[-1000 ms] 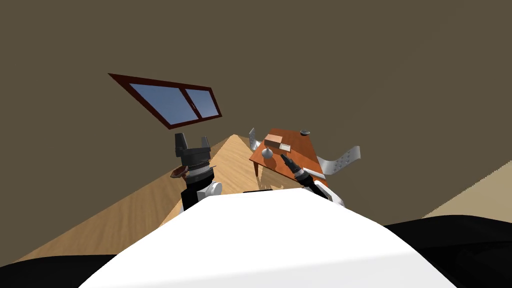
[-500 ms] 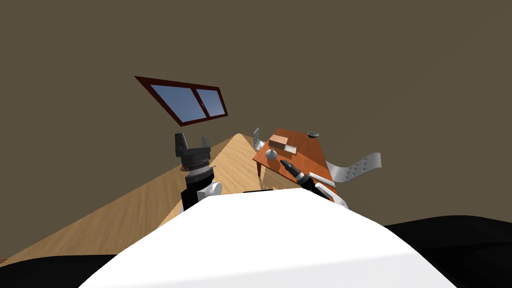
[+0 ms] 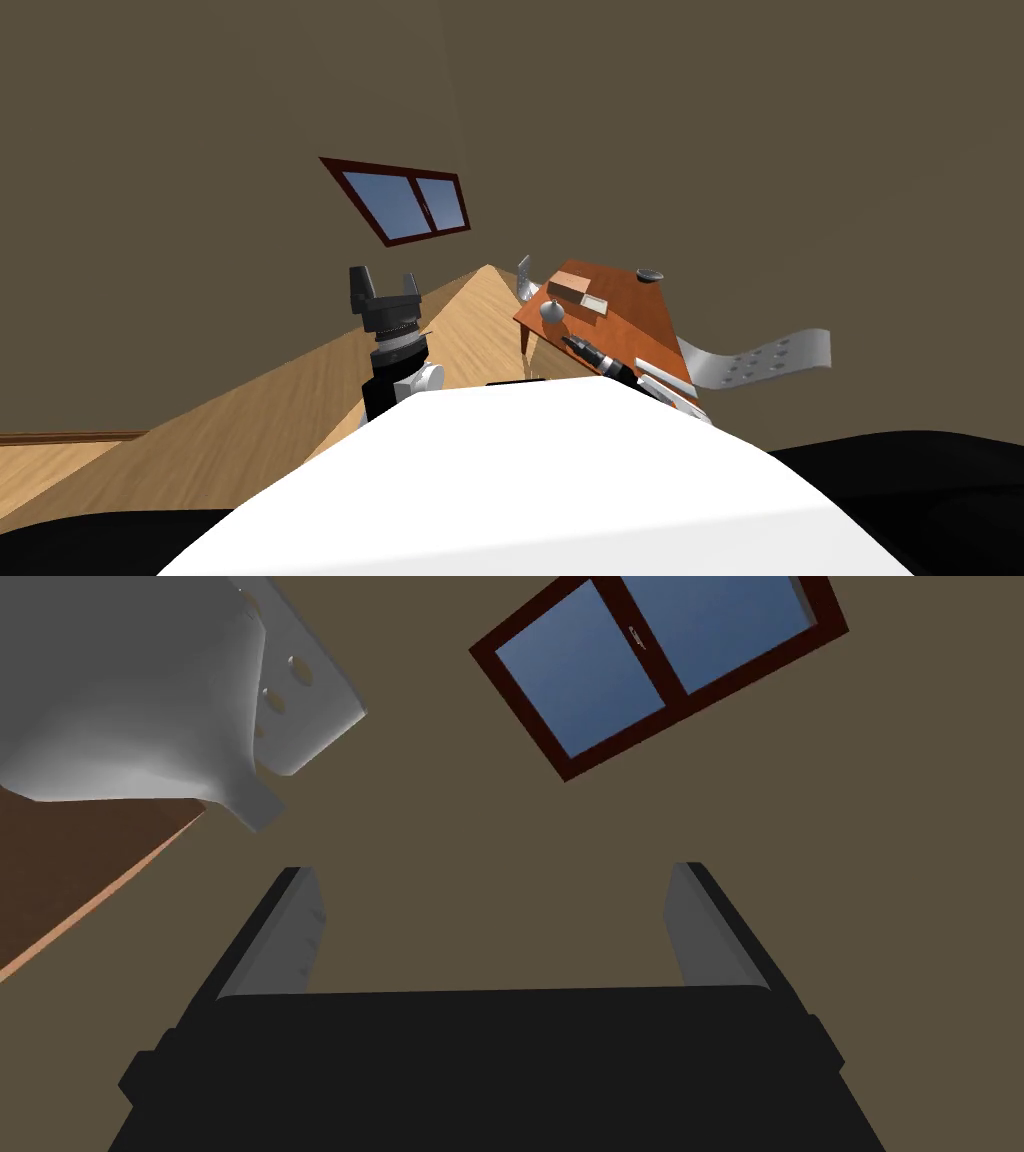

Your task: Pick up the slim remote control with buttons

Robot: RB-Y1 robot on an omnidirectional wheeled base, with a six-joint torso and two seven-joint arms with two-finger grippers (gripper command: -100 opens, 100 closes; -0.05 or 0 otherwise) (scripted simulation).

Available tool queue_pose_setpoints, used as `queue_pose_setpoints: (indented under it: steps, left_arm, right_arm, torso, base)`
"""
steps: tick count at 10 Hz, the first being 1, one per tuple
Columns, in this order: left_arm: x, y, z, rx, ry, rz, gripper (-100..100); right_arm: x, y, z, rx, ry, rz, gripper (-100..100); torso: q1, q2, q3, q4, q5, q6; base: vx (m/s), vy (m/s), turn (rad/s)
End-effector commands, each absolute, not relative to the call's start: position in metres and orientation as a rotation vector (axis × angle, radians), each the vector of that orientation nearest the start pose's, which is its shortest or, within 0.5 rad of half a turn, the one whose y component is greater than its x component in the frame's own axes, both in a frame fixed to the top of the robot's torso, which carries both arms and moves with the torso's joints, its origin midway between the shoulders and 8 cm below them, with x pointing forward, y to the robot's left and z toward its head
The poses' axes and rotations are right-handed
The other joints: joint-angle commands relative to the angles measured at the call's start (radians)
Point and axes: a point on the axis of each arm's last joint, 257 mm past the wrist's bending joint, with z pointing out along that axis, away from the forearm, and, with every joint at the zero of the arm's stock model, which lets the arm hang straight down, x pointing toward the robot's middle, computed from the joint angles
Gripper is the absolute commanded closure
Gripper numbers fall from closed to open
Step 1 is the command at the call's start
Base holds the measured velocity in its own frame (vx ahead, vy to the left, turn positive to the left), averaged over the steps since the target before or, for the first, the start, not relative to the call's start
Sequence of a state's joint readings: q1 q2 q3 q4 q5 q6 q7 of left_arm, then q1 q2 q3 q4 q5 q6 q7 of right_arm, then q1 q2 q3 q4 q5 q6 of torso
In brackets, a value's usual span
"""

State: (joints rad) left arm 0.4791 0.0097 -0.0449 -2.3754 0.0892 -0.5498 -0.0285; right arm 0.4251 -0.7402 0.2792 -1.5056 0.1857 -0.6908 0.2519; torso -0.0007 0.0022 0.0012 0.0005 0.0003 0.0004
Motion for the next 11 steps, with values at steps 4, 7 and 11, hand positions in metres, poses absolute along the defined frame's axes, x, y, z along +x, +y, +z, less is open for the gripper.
queue_pose_setpoints:
  steps: [4, 7, 11]
  left_arm:
    - [0.314, 0.268, 0.080, -0.571, 0.456, -1.420, 0]
    - [0.314, 0.268, 0.080, -0.571, 0.456, -1.420, 0]
    - [0.314, 0.268, 0.080, -0.571, 0.456, -1.420, 0]
  right_arm:
    - [0.303, -0.297, -0.376, 0.053, 1.932, 0.811, -100]
    - [0.265, -0.321, -0.424, -0.022, 2.100, 0.738, -100]
    - [0.238, -0.349, -0.453, -0.045, 2.207, 0.673, -100]
  torso:
    - [0.000, 0.000, 0.000, 0.000, 0.000, 0.000]
    - [-0.001, 0.000, 0.000, 0.000, 0.000, 0.001]
    - [0.000, 0.001, 0.000, 0.000, 0.000, 0.000]
  base:
    - [0.000, -0.012, 0.121]
    - [-0.005, -0.022, 0.216]
    - [-0.009, -0.020, 0.127]
